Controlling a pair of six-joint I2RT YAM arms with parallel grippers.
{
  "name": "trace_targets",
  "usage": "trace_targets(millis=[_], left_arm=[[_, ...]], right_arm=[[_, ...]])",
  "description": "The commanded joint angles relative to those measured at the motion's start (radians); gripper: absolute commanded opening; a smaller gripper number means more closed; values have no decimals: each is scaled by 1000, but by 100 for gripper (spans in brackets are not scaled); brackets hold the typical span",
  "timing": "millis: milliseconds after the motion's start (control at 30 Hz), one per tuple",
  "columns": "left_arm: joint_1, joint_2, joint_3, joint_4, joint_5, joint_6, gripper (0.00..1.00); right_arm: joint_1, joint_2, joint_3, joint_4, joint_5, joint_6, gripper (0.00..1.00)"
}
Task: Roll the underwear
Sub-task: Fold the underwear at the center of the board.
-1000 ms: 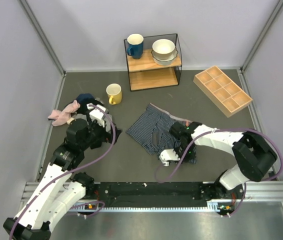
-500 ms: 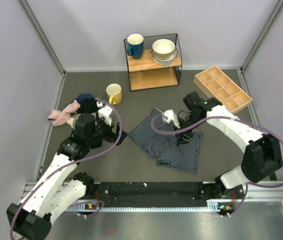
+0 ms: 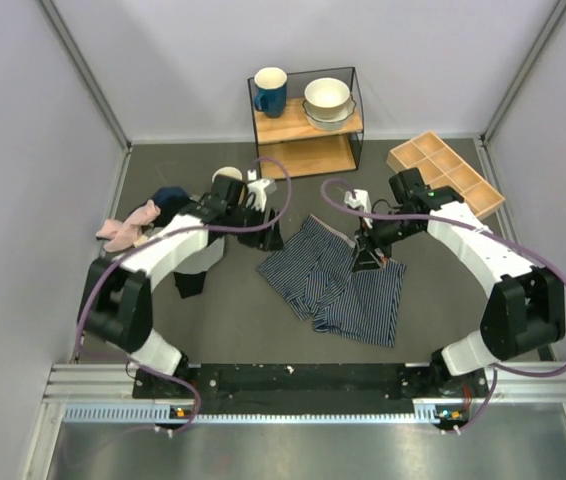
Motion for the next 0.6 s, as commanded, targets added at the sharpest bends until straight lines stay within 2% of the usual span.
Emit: trace_targets(millis=[0,133,233,567], left_arm=[[2,217,217,-62,56,37,68],[3,393,359,-114,8,90,65],[2,497,448,-157,11,93,58],[-15,582,474,-196,-30,112,51]], right_arm=[[-10,-38,-2,77,-7,87,55],[-24,-84,-11,99,-4,107,56],[-47,-101,-14,106,-16,113,57],[-55,-113,-19,106,-25,109,57]])
